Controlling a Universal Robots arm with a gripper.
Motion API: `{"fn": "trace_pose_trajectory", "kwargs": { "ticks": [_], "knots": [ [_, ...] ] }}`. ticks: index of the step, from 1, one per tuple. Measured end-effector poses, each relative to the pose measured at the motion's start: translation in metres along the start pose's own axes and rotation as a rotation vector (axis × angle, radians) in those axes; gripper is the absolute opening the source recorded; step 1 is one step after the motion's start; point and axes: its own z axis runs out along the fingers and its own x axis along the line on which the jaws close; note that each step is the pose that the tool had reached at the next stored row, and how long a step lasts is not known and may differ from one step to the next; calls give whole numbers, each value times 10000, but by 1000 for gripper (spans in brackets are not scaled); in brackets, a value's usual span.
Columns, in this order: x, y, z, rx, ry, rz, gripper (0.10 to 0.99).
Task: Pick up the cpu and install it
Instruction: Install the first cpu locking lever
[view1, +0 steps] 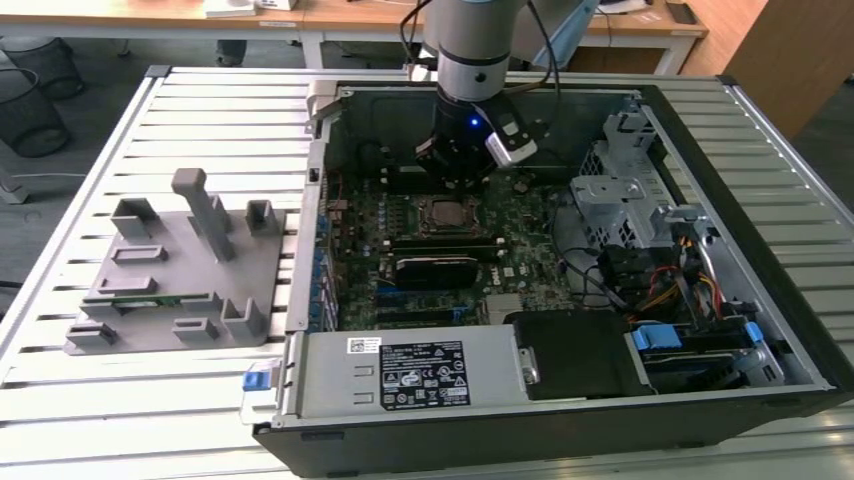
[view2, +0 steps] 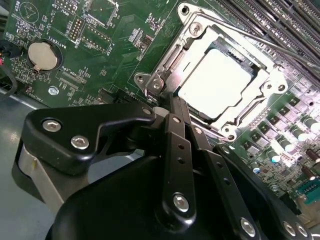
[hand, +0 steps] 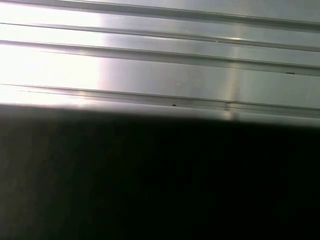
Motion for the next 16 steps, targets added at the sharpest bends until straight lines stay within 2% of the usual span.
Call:
{"fn": "trace_pose_trajectory", "kwargs": {
  "ticks": [4,16],
  "knots": [
    [0,1,3,-55,-5,-7,106],
    [1,-1,2,-496,-28,-73,106]
  ]
}}
